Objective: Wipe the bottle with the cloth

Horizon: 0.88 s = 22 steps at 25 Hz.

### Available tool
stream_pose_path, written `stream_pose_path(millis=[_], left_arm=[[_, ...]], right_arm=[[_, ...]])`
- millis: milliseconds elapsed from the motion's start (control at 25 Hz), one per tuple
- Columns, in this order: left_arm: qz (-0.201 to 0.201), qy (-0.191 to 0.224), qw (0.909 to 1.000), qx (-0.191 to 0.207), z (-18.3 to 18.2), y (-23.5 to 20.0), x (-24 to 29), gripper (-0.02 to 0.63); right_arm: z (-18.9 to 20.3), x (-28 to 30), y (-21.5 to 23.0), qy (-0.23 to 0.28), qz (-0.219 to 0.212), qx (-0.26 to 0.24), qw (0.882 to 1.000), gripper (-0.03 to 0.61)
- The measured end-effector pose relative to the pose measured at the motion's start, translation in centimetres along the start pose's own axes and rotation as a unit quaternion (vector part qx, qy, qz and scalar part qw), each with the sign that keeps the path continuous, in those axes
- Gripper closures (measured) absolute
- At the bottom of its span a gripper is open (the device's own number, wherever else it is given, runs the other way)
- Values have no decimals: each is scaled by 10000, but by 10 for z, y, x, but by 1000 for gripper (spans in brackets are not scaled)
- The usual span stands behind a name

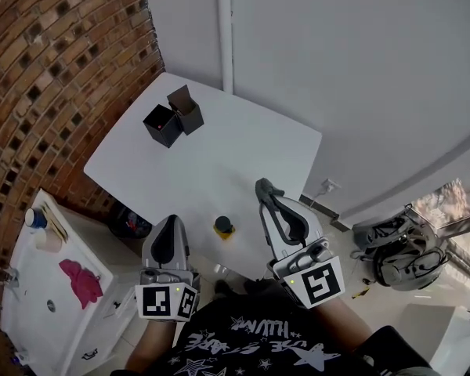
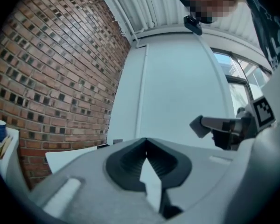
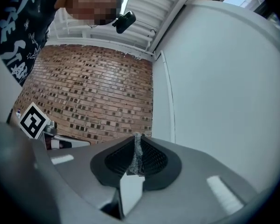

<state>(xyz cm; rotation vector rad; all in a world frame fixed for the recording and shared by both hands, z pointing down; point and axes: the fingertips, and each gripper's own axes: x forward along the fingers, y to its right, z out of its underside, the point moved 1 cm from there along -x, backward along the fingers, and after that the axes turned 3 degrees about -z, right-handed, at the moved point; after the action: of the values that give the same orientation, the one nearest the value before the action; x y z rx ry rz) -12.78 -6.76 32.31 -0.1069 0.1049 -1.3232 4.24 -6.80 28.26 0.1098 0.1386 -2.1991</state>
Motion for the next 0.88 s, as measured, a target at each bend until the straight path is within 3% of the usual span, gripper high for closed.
stream_pose_path(millis=[240,880], left_arm=[[182,-75,9997,125,4,12,3,609],[189,-107,9997,91,7,23,-2,609]], right_arm=[[5,-5,1,-51,45,75,9999,538],[21,-14,2,-404,260,180,9987,538]])
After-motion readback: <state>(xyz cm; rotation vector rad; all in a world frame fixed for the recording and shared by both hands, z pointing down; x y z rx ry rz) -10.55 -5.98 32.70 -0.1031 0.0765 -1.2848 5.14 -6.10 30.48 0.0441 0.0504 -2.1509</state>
